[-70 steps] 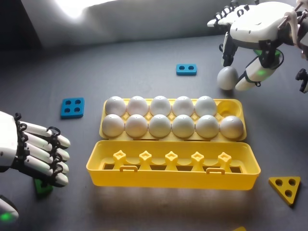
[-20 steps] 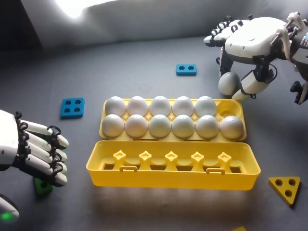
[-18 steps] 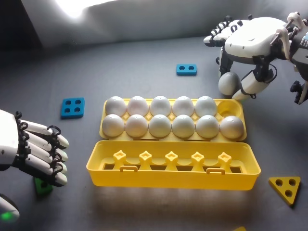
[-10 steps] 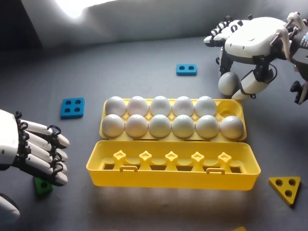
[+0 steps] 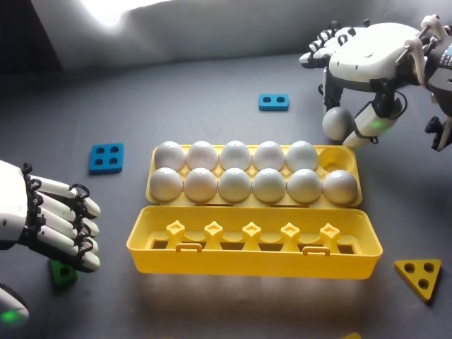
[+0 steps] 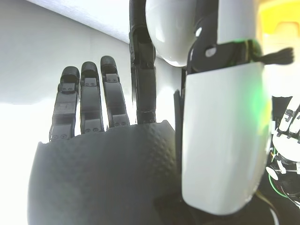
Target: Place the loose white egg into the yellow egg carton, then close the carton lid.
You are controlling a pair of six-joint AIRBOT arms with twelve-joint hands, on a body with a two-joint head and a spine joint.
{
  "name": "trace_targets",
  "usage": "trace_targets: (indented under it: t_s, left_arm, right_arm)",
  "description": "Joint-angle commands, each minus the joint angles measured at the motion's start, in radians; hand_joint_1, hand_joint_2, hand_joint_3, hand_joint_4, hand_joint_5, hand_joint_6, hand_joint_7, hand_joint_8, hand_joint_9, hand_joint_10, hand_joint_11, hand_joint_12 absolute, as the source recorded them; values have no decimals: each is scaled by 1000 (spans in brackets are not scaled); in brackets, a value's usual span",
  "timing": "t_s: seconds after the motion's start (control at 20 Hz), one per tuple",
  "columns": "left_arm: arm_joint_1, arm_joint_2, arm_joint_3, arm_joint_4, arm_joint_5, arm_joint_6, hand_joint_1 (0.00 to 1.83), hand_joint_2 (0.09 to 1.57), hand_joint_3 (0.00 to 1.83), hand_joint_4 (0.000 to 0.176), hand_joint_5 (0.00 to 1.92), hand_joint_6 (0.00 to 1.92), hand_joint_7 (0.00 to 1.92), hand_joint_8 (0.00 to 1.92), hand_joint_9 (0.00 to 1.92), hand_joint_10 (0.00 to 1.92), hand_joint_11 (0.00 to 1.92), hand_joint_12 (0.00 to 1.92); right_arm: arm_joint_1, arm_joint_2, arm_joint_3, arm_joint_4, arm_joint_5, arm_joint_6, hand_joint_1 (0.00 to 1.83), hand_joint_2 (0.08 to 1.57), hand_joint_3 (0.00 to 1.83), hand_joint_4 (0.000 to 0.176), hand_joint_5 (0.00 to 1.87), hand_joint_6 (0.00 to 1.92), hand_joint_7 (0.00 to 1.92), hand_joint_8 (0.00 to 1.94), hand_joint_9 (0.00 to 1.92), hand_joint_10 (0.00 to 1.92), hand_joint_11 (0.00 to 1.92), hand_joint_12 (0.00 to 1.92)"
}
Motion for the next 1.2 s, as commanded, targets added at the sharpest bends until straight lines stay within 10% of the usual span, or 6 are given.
trace_targets:
  t_s: [0.0, 0.1, 0.35, 0.9, 1.15]
  left_arm:
    - [-6, 14, 2, -57, -46, -4, 0, 1230, 0, 0, 373, 3, 363, 2, 236, 0, 0, 265]
    - [-6, 14, 1, -57, -46, -4, 0, 1229, 0, 0, 374, 2, 372, 5, 243, 3, 0, 260]
    - [-6, 15, 1, -56, -45, -4, 0, 1227, 0, 0, 387, 2, 379, 0, 244, 0, 0, 276]
    - [-6, 14, 5, -56, -45, -4, 0, 1219, 0, 0, 396, 3, 382, 3, 234, 3, 0, 196]
    - [-1, 14, 6, -42, -45, -4, 0, 1220, 0, 0, 390, 2, 396, 5, 271, 12, 0, 270]
  right_arm:
    - [12, 13, 2, 8, 89, 1, 1123, 959, 2, 144, 1409, 194, 160, 6, 68, 7, 0, 0]
    - [20, 13, 2, 8, 87, 1, 1123, 962, 2, 145, 1408, 197, 161, 5, 70, 7, 0, 0]
    - [45, 20, 2, 8, 83, 2, 1144, 1002, 1, 10, 1256, 505, 216, 0, 124, 0, 0, 0]
    - [95, 112, -112, 8, 42, 32, 1141, 1003, 0, 17, 1249, 535, 228, 2, 130, 1, 0, 0]
    - [119, 153, -185, 9, 29, 46, 1124, 996, 0, 88, 1271, 489, 238, 2, 160, 7, 0, 0]
